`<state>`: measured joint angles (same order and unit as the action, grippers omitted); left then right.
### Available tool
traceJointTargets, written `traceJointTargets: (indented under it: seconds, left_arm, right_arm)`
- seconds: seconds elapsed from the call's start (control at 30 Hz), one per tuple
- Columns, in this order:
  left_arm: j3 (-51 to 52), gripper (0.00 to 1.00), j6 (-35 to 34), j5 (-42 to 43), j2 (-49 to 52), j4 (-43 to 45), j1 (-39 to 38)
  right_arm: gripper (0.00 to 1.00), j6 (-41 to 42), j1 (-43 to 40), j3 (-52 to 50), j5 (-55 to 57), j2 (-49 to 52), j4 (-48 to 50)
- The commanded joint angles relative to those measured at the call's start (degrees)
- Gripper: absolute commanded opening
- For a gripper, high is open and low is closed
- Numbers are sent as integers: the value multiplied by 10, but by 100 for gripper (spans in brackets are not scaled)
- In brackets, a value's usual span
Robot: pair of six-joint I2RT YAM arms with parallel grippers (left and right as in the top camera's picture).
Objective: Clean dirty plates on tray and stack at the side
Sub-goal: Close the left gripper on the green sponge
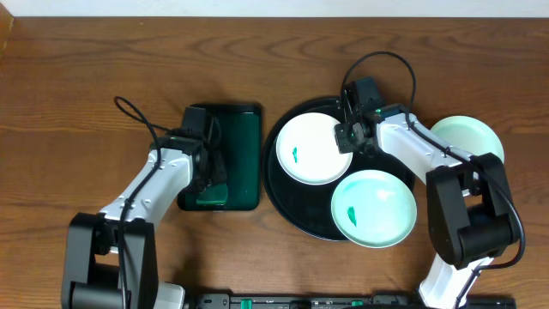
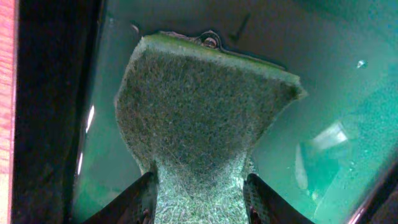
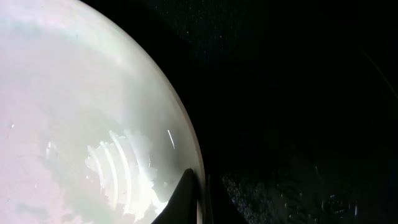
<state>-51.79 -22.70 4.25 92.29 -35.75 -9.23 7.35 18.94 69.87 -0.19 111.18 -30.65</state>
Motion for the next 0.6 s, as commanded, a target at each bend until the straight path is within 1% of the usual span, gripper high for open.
traceJointTargets:
  seconds: [0.0, 0.43, 0.57]
  left_arm:
    - [7, 46, -5, -9, 6, 1, -1]
    - [11, 46, -5, -9, 22, 3, -1]
    - [11, 42, -5, -9, 22, 3, -1]
  right_arm:
    - [1, -4, 6, 4, 12, 1, 0]
    - [1, -4, 6, 4, 12, 1, 0]
    - [1, -4, 6, 4, 12, 1, 0]
